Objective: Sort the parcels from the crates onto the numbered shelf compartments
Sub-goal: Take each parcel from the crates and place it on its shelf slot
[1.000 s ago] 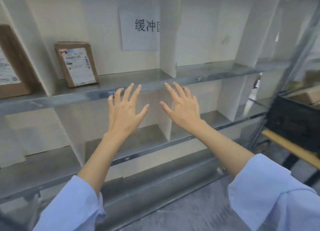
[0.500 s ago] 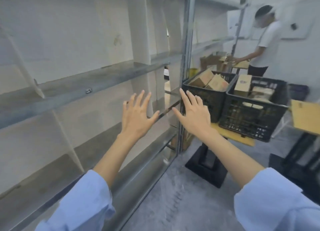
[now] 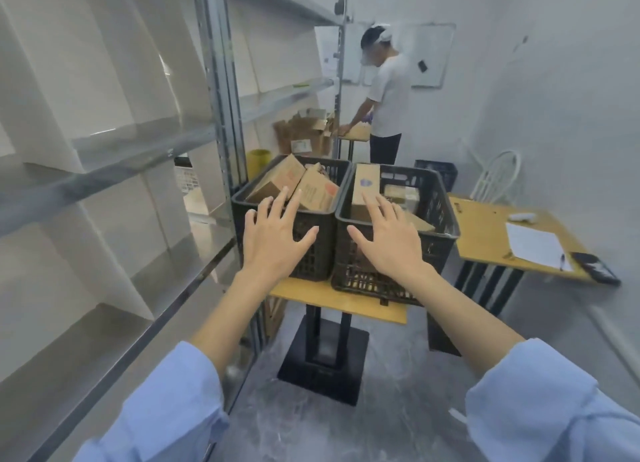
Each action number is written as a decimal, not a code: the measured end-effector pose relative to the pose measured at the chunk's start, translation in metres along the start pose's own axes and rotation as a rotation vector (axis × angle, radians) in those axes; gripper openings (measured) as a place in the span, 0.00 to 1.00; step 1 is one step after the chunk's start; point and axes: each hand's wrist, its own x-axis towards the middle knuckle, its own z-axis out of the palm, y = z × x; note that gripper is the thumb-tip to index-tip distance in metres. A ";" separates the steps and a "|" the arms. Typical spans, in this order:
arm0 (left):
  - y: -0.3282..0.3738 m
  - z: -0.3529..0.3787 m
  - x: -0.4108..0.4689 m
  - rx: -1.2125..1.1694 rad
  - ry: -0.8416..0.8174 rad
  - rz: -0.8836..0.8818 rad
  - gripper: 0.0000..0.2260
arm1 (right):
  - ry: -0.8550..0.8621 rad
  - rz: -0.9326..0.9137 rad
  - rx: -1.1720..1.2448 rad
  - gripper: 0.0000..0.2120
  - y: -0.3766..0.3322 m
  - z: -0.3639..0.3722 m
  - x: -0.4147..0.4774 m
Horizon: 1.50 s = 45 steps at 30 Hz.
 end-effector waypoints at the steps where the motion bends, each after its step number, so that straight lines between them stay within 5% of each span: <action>1: 0.007 0.012 0.015 -0.014 -0.006 0.014 0.32 | -0.001 0.025 0.001 0.34 0.012 0.005 0.011; 11: 0.060 0.115 0.117 -0.119 -0.106 0.127 0.32 | -0.049 0.215 0.030 0.35 0.113 0.059 0.093; 20: 0.089 0.202 0.206 -0.185 -0.144 0.088 0.33 | -0.086 0.171 0.150 0.36 0.166 0.124 0.192; 28: 0.101 0.274 0.282 -0.257 -0.235 0.018 0.39 | -0.284 0.123 0.294 0.43 0.221 0.178 0.272; 35: 0.090 0.312 0.289 -0.314 -0.374 0.024 0.43 | -0.413 0.010 0.503 0.52 0.228 0.218 0.292; 45: 0.072 0.336 0.299 -0.330 -0.349 0.097 0.42 | -0.403 0.021 0.684 0.61 0.226 0.246 0.295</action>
